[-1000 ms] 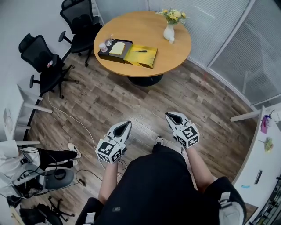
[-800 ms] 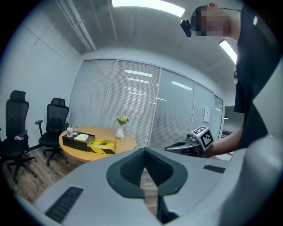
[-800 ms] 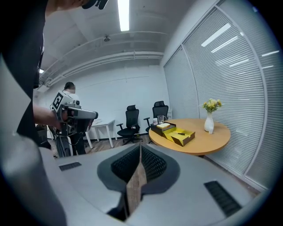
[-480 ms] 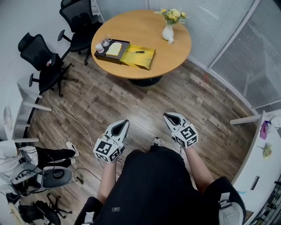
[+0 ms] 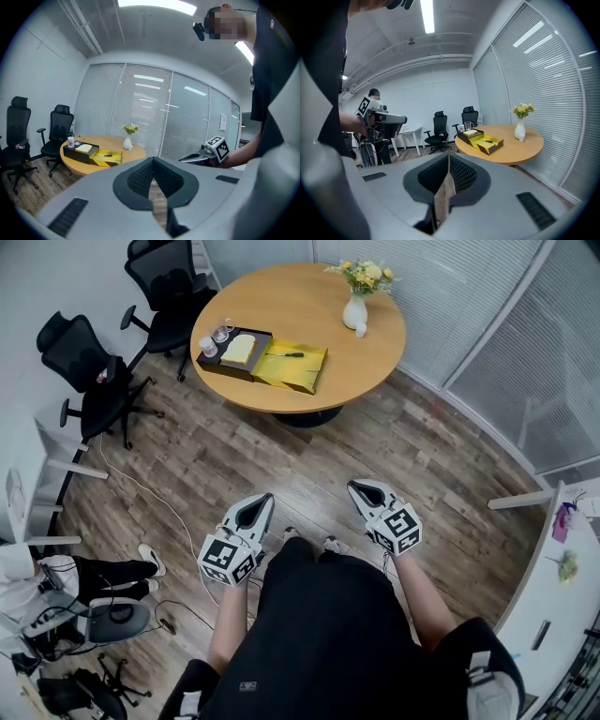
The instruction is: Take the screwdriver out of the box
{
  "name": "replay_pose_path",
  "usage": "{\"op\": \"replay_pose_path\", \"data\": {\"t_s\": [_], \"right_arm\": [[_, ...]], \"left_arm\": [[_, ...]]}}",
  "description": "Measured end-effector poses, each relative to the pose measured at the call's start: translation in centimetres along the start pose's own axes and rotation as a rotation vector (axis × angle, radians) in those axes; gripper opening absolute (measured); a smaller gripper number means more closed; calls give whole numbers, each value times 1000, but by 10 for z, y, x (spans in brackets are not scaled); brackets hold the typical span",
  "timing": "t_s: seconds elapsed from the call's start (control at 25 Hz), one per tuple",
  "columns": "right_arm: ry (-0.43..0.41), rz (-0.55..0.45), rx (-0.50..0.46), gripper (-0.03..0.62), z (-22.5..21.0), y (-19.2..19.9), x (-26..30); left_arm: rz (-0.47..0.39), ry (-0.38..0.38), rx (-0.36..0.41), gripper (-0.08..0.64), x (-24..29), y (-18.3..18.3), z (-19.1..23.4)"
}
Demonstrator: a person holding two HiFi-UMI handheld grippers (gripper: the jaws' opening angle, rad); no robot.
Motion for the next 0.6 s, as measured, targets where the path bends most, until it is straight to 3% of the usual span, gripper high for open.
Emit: {"op": "replay_pose_path", "data": {"t_s": [0.6], "right_arm": [[18, 22, -22, 8, -24, -18, 30]], "left_arm": [[-21, 33, -10, 6, 32, -15, 39]]}}
Point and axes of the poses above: the fingertips, and each gripper's own axes: x forward along the fingers, z to its left, y out of its underside, the point moved 10 cm from there along -x, backward along the fingers
